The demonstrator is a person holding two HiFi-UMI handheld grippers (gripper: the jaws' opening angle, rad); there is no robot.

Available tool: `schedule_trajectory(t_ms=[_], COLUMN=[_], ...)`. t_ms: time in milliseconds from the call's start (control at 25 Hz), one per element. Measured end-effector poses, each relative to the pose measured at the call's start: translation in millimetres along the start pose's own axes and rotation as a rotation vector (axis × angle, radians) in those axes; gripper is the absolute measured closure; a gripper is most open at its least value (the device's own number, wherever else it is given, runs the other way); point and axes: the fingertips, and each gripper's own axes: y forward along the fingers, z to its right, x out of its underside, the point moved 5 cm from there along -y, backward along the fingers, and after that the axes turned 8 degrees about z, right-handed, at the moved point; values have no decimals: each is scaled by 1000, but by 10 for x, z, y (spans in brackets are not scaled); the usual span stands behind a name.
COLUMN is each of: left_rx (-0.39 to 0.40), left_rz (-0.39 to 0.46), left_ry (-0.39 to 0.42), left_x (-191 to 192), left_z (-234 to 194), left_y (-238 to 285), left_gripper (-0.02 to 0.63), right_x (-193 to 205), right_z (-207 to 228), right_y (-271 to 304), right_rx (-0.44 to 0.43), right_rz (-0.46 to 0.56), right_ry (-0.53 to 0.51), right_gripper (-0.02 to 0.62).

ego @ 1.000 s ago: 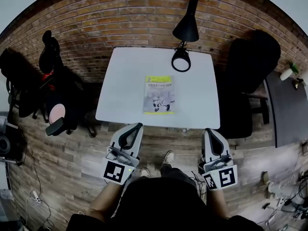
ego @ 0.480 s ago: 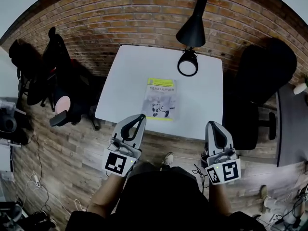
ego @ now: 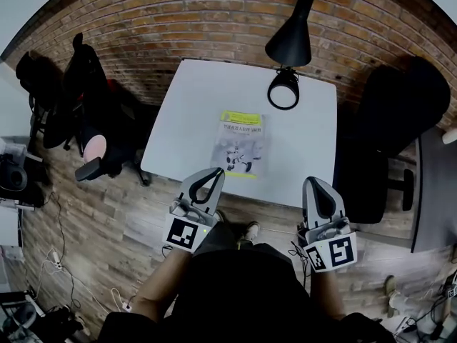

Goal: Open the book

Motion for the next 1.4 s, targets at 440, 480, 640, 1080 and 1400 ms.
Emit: schedule_trajectory(t_ms=[440,480,640,1080,1400], left_rx=[147,164,221,382,443], left_rz=[-128,-152,-260,-454,-571], left_ry=[17,9,-10,102,156], left_x=[954,1049,1541,2465,2712], left_z=[60,81,195,531,626], left_y=[540,582,714,1002,1065], left_gripper=[577,557,466,316,281], right_x=[253,279,383,592,619], right_z=[32,29,5,73,88], right_y=[47,61,129,27,-46], right_rx=[74,77,78,122,142], right_rz=[-88,-98,-136,-193,-211], right_ry=[0,0,-1,2,5], right_gripper=[581,581,581,581,581])
